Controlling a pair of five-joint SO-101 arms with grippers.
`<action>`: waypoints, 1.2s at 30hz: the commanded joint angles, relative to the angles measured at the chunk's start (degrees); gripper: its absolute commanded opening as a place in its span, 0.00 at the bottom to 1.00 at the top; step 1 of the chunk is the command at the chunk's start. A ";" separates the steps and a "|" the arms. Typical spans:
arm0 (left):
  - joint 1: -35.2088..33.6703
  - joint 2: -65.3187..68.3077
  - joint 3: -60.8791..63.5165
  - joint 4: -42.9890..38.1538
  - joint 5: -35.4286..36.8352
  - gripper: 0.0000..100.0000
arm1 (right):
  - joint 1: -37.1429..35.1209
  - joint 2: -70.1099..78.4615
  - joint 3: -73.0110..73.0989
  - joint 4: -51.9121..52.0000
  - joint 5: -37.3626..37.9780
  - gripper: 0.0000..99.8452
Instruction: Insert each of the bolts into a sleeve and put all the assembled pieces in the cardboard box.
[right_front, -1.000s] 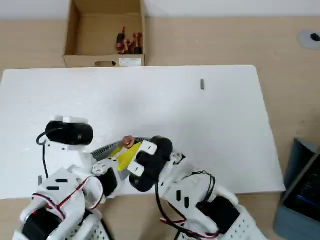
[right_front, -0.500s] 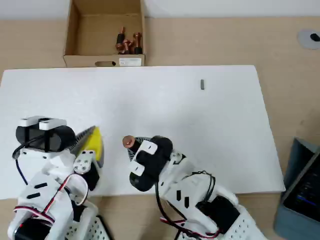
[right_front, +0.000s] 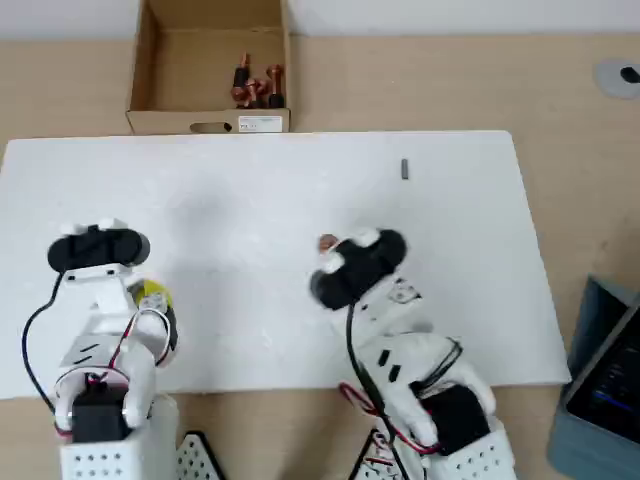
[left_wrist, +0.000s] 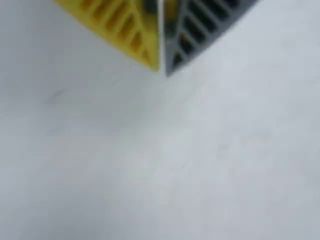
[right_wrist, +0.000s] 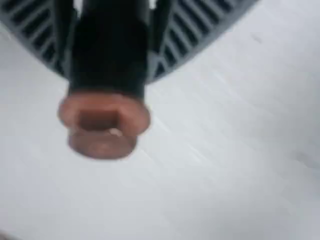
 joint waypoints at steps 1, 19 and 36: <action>-2.73 -0.22 4.31 -0.44 -1.58 0.00 | 4.35 -0.92 -7.78 3.34 -0.70 0.01; -2.99 -0.22 8.00 -0.35 -1.32 0.00 | 5.23 20.62 -33.89 8.35 -5.71 0.01; -2.55 -0.22 8.00 -0.35 -1.58 0.00 | 4.97 73.80 -70.20 -13.80 3.60 0.01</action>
